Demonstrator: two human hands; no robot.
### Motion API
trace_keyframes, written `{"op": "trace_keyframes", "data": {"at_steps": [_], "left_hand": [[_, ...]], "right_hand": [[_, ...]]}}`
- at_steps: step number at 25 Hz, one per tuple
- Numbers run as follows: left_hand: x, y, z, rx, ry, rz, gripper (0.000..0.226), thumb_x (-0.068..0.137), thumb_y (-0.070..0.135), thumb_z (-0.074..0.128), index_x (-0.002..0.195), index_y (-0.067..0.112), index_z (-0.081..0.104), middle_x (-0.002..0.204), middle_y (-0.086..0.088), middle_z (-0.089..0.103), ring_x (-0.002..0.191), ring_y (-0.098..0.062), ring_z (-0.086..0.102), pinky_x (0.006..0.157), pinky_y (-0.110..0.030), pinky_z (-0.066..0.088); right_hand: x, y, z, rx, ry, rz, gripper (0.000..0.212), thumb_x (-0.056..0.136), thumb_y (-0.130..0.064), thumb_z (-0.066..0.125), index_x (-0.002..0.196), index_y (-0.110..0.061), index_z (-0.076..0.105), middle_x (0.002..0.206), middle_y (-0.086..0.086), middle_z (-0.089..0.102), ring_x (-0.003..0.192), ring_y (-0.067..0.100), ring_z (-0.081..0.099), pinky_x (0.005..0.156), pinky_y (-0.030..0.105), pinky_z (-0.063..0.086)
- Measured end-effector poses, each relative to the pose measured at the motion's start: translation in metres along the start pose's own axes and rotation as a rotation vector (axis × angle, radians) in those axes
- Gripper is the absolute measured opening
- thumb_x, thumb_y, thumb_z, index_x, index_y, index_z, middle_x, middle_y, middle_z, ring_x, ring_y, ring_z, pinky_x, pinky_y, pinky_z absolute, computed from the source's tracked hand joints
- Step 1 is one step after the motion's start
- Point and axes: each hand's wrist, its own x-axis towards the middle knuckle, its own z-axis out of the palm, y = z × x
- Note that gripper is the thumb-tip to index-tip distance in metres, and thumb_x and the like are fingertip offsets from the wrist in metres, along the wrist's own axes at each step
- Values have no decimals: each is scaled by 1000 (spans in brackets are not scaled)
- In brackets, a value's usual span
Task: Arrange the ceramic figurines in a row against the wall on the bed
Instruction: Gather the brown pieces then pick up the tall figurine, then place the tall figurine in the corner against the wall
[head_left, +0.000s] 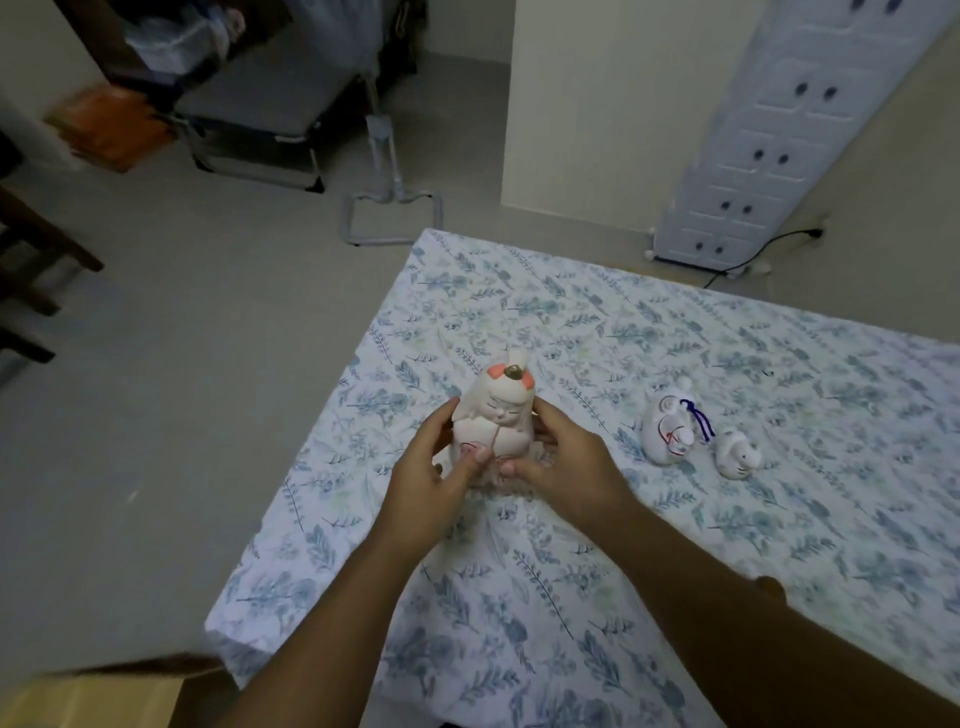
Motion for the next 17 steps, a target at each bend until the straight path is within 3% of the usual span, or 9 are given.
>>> {"op": "trace_keyframes", "data": {"at_steps": [3, 5, 7, 10, 14, 17], "left_hand": [[3, 40, 16, -69, -33, 70, 58, 94, 24, 69, 146, 34, 46, 139, 19, 58, 128, 0, 53, 104, -47, 49], [7, 72, 37, -117, -85, 141, 57, 94, 20, 68, 146, 30, 48, 139, 17, 58, 127, 2, 53, 102, -43, 53], [11, 102, 64, -147, -178, 206, 57, 92, 22, 68, 146, 30, 48, 139, 17, 59, 127, 3, 53, 100, -40, 54], [14, 134, 124, -171, -328, 262, 58, 92, 24, 66, 147, 31, 47, 141, 18, 57, 128, 3, 52, 102, -36, 53], [12, 170, 226, -169, -523, 321, 54, 97, 28, 59, 149, 32, 43, 147, 16, 51, 131, 5, 48, 102, -25, 50], [12, 184, 316, -108, -585, 335, 45, 103, 30, 50, 147, 37, 44, 143, 14, 48, 132, 0, 47, 107, -32, 47]], "right_hand": [[-17, -12, -28, 33, 132, -91, 67, 79, -16, 83, 130, -47, 54, 115, -33, 68, 112, -11, 61, 93, 7, 45], [-33, -17, -56, 97, 225, -124, 66, 80, -16, 82, 133, -45, 55, 125, -20, 66, 121, 1, 61, 104, 25, 47], [-52, -19, -89, 139, 322, -124, 71, 80, -16, 82, 134, -51, 52, 131, -10, 62, 125, 7, 61, 106, 34, 49], [-85, -11, -145, 138, 479, -98, 75, 79, -16, 83, 133, -56, 50, 132, -15, 60, 125, 5, 60, 105, 34, 50], [-131, 21, -224, 132, 668, -57, 77, 79, -11, 83, 142, -40, 48, 132, -15, 65, 122, 5, 63, 104, 33, 52], [-160, 58, -288, 146, 776, -20, 77, 78, -5, 83, 135, -45, 50, 122, -27, 69, 117, 1, 66, 100, 28, 54]]}}
